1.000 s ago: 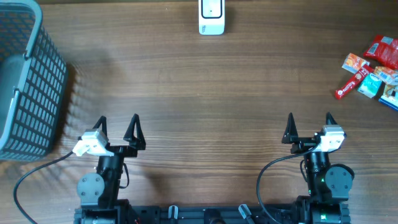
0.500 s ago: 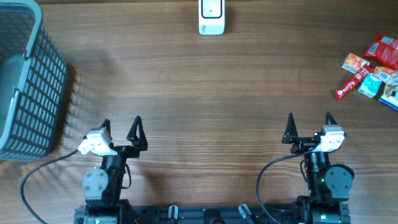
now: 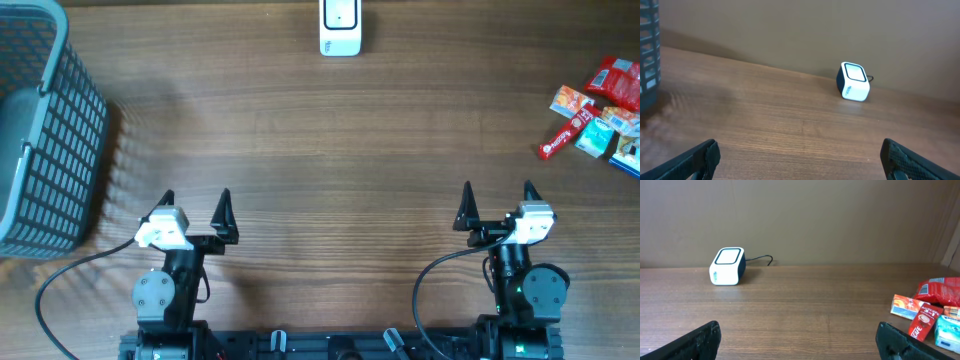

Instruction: Scan the item barcode

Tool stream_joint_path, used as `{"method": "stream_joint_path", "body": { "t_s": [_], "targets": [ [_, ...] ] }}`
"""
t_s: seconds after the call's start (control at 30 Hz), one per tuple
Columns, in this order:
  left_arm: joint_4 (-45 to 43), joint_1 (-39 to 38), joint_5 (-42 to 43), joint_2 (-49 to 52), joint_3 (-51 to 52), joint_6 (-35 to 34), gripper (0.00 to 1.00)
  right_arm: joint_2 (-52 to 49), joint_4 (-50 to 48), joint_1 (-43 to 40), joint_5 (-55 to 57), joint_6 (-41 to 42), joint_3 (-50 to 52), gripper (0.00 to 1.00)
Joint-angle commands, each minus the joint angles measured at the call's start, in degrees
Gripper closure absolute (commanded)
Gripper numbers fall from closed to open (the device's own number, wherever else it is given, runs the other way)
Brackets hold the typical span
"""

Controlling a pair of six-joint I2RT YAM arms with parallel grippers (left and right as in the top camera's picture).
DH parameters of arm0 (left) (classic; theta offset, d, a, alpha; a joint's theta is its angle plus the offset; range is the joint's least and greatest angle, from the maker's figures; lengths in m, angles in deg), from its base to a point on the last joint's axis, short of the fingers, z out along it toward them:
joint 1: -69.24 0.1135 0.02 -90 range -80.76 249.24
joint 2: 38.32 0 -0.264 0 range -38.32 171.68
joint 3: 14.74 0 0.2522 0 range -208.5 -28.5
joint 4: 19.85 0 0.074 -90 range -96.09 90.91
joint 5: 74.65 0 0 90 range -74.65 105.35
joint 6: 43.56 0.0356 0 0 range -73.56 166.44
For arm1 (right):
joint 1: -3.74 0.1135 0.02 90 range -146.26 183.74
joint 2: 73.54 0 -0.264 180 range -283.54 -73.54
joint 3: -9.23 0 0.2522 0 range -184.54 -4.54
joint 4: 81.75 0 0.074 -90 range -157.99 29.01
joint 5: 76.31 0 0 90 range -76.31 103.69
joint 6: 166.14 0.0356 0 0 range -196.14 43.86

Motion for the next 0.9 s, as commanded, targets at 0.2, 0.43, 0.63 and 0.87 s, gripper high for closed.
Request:
{"method": "stream_joint_path", "body": {
  "t_s": [0.2,0.43,0.63,0.87],
  "targets": [
    [0.63,-0.61,-2.08,-0.61,0.35,6.14,0.0,0.63,-0.2,-0.24,-0.26,-0.98,0.17,0.0],
    [0.66,-0.61,-3.04,-0.61,0.35,6.21,0.0,0.63,-0.2,-0.24,-0.26,-1.01,0.17,0.0],
    [0.66,-0.61,-3.13,-0.61,0.35,7.8,0.0,0.63,-0.2,-0.24,-0.26,-1.01,0.17,0.0],
    [0.66,-0.59,-3.13,-0.61,0.35,9.2,0.0,0.63,-0.2,-0.24,-0.26,-1.01,0.17,0.0]
  ]
}}
